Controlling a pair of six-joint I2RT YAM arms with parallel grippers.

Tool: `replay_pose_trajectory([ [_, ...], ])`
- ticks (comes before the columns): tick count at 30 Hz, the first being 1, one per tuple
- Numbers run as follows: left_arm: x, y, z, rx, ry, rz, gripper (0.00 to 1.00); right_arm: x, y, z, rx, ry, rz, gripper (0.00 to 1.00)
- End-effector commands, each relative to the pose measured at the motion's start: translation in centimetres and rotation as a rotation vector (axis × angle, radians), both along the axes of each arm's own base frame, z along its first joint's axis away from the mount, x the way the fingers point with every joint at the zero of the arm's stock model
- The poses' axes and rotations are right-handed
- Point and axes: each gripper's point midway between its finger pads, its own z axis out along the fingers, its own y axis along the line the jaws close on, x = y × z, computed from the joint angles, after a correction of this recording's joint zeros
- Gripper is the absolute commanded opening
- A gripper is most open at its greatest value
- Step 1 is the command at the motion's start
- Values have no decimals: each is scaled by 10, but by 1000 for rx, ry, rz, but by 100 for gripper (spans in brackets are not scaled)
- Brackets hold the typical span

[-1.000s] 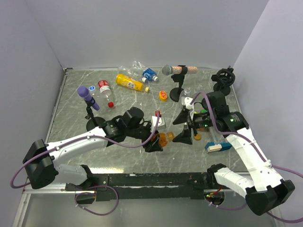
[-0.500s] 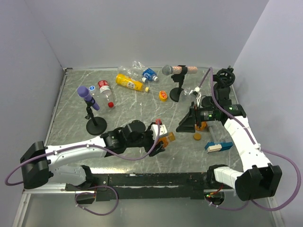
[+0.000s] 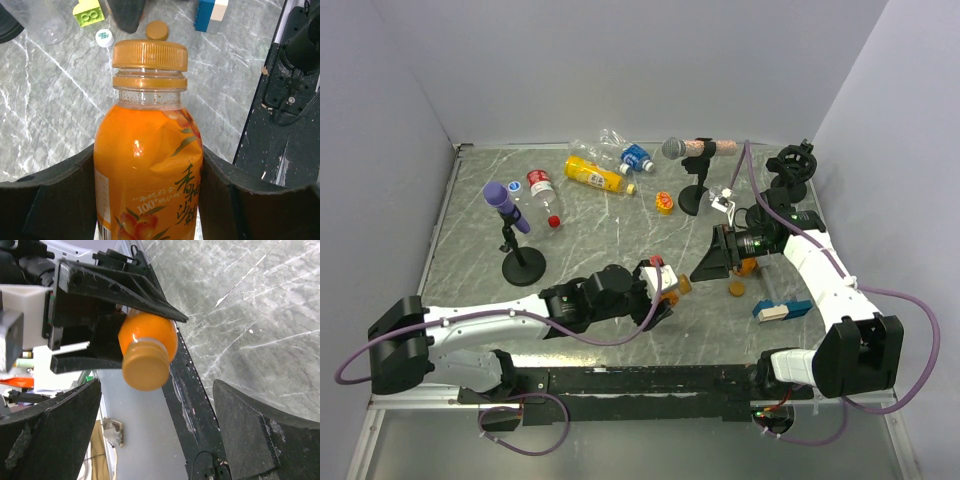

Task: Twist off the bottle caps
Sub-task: Unscrew the bottle cap from the plastic bottle.

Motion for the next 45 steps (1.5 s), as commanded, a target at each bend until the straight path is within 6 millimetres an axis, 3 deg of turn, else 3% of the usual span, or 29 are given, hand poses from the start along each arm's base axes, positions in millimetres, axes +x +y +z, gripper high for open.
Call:
replay_pose_trajectory([
  [1, 7, -21, 30, -63, -48, 22, 13, 1, 2, 3, -8, -7, -2, 98],
  [6, 6, -26, 30, -53, -55, 24, 13, 0, 3, -2, -31, 8, 1, 94],
  [15, 7, -31, 29, -41, -52, 22, 13, -6, 9, -3, -33, 14, 33, 78],
  [19, 8, -31, 30, -40, -55, 31, 13, -9, 11, -1, -23, 9, 50, 61],
  [23, 8, -30, 28, -36, -52, 28, 13, -10, 11, 3, -16, -26, 59, 29],
  [29, -10, -28, 28, -19, -58, -90, 13, -19, 13, 12, 24, -110, 109, 16],
  [36, -50, -18, 36, -85, 101, -358, 14, -47, 22, 20, 63, -410, 313, 12],
  [39, -63, -9, 38, -92, 174, -459, 14, -62, 25, 26, 114, -640, 434, 13],
  [43, -75, 1, 45, -114, 244, -565, 13, -63, 27, 32, 143, -911, 485, 13],
  [45, -69, 6, 48, -122, 247, -554, 13, -56, 31, 38, 153, -982, 461, 13],
])
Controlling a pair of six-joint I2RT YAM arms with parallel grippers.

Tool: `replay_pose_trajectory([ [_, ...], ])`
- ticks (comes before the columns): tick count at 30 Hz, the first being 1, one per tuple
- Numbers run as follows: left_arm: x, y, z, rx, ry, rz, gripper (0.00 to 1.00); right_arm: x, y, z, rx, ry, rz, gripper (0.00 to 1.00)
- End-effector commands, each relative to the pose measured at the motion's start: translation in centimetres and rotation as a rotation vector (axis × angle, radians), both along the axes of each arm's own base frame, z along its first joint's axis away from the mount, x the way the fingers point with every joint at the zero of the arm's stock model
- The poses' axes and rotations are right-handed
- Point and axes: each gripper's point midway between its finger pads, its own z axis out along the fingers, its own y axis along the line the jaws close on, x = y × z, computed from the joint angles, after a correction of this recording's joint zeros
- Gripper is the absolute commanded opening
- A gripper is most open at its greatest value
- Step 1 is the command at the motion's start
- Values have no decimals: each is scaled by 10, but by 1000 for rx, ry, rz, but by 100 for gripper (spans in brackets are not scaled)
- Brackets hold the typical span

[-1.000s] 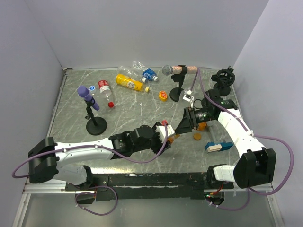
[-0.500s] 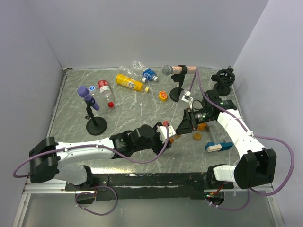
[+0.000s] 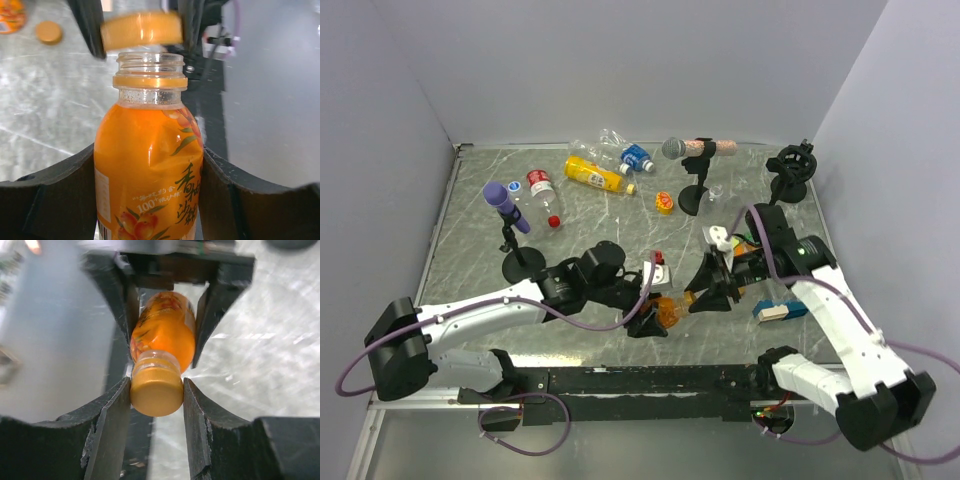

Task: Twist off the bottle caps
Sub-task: Unscrew the bottle cap from the plastic bottle, then place the bottle cap at the center of the board.

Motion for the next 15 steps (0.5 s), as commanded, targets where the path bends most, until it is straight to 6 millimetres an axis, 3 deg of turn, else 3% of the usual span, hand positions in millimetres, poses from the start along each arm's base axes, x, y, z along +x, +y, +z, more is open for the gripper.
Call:
replay_pose_trajectory([
  [1, -16, 8, 34, -96, 43, -121, 14, 11, 10, 19, 128, -294, 58, 13],
  [7, 1, 19, 34, -75, -17, -21, 14, 27, 8, 13, 63, -255, -12, 15],
  [15, 15, 31, 32, -91, -71, 104, 14, 52, -18, -22, -81, -142, -244, 19],
])
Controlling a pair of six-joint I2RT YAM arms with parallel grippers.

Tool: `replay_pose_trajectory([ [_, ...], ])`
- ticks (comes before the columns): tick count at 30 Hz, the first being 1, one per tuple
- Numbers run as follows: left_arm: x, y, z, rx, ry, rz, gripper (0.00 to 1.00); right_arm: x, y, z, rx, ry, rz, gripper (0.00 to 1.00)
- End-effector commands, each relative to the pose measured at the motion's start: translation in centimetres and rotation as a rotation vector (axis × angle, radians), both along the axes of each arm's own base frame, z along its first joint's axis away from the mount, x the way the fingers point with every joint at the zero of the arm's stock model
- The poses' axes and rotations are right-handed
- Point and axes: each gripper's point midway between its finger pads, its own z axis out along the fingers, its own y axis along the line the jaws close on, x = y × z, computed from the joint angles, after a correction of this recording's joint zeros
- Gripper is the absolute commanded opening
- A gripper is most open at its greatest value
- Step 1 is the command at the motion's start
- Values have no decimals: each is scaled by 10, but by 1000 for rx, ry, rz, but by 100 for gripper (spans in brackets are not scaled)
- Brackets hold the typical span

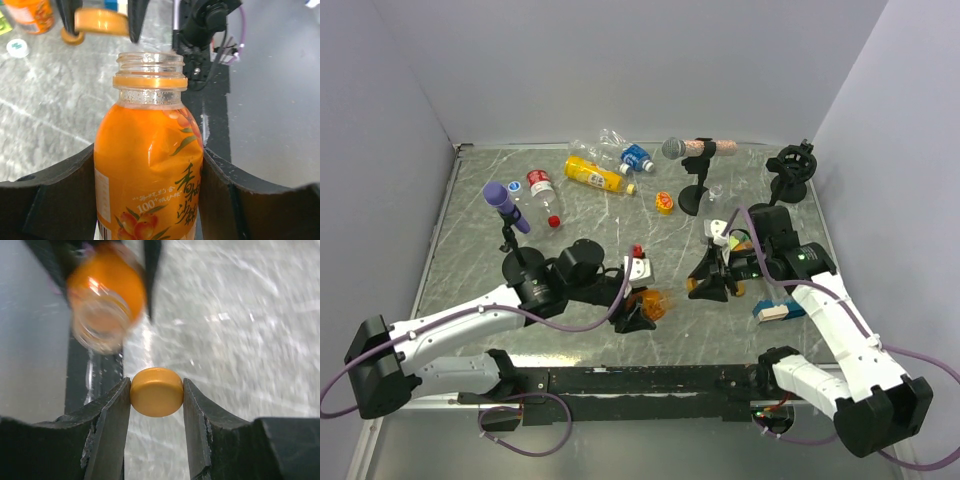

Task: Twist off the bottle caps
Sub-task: Place the bottle cap at the center of the board.

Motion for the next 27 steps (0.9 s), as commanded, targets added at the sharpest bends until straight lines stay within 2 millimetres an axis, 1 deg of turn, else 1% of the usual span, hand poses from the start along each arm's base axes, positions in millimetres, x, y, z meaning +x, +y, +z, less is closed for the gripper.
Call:
replay_pose_trajectory([
  [1, 8, 7, 13, -60, -33, 90, 14, 24, -20, -17, -74, 25, -180, 20],
  [6, 11, 18, 20, -109, -58, 155, 14, 54, -61, -63, -275, 64, -426, 22],
  [9, 10, 23, 21, -133, -57, 177, 15, 60, -83, -95, -386, 67, -518, 25],
  [11, 8, 26, 18, -131, -46, 186, 15, 62, -98, -116, -460, 76, -571, 25],
  [12, 10, 25, 22, -157, -52, 194, 15, 63, -104, -126, -494, 85, -587, 26],
  [13, 10, 25, 22, -167, -50, 195, 15, 62, -110, -136, -530, 95, -605, 26],
  [15, 10, 24, 19, -178, -39, 202, 15, 61, -118, -150, -581, 111, -625, 27],
  [16, 9, 25, 16, -180, -32, 206, 15, 61, -123, -156, -608, 124, -635, 27],
  [19, 11, 24, 14, -193, -19, 221, 15, 67, -131, -163, -650, 121, -666, 28],
  [22, 10, 25, 16, -220, -14, 230, 15, 70, -140, -175, -704, 144, -688, 29],
  [27, 9, 28, 17, -244, -12, 241, 15, 63, -149, -192, -774, 214, -694, 30],
])
